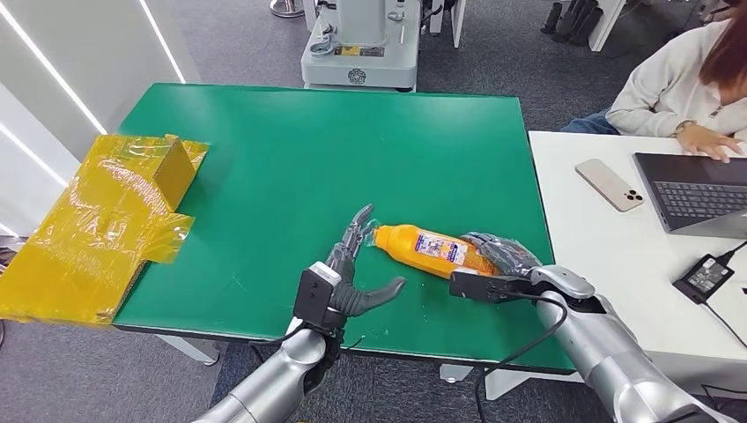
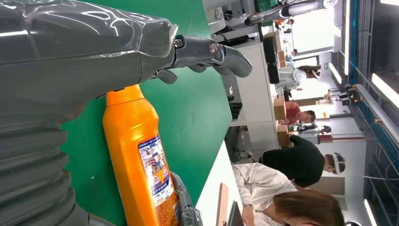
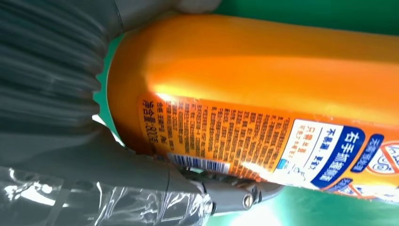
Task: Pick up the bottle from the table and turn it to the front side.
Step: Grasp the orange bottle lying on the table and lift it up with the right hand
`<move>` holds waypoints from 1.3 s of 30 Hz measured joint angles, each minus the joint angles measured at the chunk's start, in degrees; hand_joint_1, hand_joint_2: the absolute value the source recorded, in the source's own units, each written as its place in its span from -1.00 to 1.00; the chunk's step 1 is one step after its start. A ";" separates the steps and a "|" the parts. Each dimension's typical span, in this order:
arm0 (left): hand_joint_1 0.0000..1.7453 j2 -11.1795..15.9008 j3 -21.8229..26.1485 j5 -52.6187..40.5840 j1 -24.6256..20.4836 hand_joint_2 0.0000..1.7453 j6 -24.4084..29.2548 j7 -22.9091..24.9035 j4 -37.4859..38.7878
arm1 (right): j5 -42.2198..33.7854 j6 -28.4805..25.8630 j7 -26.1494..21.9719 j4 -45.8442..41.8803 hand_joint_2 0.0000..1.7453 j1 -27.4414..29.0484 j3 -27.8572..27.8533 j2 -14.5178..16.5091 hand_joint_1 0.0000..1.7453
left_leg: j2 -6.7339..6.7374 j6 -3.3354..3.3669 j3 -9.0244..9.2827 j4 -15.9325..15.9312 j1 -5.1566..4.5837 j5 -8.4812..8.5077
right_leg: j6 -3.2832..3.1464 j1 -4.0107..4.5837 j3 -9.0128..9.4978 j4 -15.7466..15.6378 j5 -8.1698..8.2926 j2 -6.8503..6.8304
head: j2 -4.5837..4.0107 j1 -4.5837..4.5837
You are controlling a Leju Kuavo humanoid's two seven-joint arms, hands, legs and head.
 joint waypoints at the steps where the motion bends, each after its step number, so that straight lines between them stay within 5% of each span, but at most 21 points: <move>1: -1.00 0.05 0.01 0.03 0.00 1.00 0.00 0.00 0.00 | 0.00 -0.02 0.00 -0.13 1.00 0.05 0.08 -0.03 -0.18 | 0.00 0.00 0.01 0.00 0.00 0.00 | 0.00 0.00 0.00 0.00 0.00 0.00 | 0.00 0.00; 3: -1.00 0.11 0.01 0.07 0.00 1.00 0.00 0.00 0.01 | 0.00 -0.03 0.00 -0.32 1.00 0.14 0.14 -0.09 -0.11 | 0.01 0.00 0.02 0.00 0.00 0.00 | 0.00 0.00 0.01 0.00 0.00 0.01 | 0.00 0.00; 7: -1.00 0.13 0.01 0.14 0.00 1.00 0.01 0.00 0.02 | 0.03 -0.12 0.01 -0.54 1.00 0.25 0.17 -0.13 0.50 | 0.02 0.00 0.04 0.00 0.00 0.00 | 0.00 0.00 0.03 0.00 0.01 0.02 | 0.00 0.00; 13: -1.00 0.20 0.04 0.12 0.09 1.00 0.14 -0.02 0.02 | -0.18 -1.34 -0.21 -0.58 1.00 0.53 0.27 -0.21 0.90 | 0.01 0.00 0.04 0.00 0.00 0.00 | 0.00 0.00 0.04 0.00 0.01 0.01 | 0.00 0.00; 20: -1.00 0.34 0.51 -0.63 0.95 1.00 1.41 -0.70 -0.08 | -6.03 -4.35 -4.57 -2.04 1.00 2.47 -0.73 0.15 0.98 | -0.02 0.00 -0.03 -0.01 0.00 0.00 | 0.00 0.00 0.03 0.00 0.00 -0.02 | 0.00 0.01; 24: -1.00 0.77 0.60 -4.08 1.85 1.00 6.58 -2.10 -1.35 | -14.30 -5.69 -10.08 -5.14 1.00 6.37 -4.51 1.33 1.00 | -0.05 0.00 -0.07 -0.04 0.01 0.00 | 0.00 0.02 0.00 0.00 -0.01 -0.04 | 0.00 0.00; 30: -1.00 1.65 2.29 -5.99 3.97 1.00 9.74 -1.53 -7.10 | -22.46 -13.69 -14.07 -15.33 1.00 15.52 -11.24 5.91 1.00 | -0.05 -0.01 -0.10 -0.11 0.03 -0.01 | -0.03 0.06 -0.05 0.01 -0.10 -0.07 | 0.00 -0.01; 39: -1.00 1.70 3.86 -7.15 5.38 1.00 11.28 -1.26 -10.29 | -32.09 -15.82 -16.01 -24.93 1.00 23.53 -16.32 11.39 1.00 | -0.05 -0.01 -0.10 -0.12 0.02 -0.01 | -0.04 0.04 -0.06 0.01 -0.10 -0.08 | 0.00 0.01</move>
